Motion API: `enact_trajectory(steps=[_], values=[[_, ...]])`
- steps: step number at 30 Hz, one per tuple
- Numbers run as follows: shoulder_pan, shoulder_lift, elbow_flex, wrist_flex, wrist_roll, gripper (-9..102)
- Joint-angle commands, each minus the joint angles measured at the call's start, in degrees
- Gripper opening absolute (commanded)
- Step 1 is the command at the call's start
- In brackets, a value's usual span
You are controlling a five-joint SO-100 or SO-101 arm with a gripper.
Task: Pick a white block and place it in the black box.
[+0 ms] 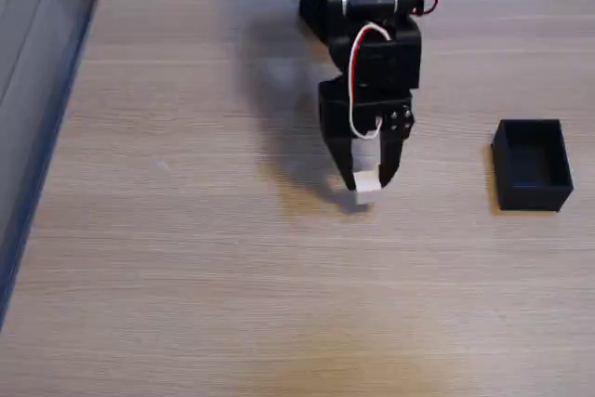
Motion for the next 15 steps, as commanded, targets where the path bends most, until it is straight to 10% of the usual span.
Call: enact_trajectory(steps=[1, 15], values=[[-4.1, 11.1, 3.4, 2.5, 1.3, 0], [-25.8, 20.9, 4.4, 6.3, 6.3, 0]])
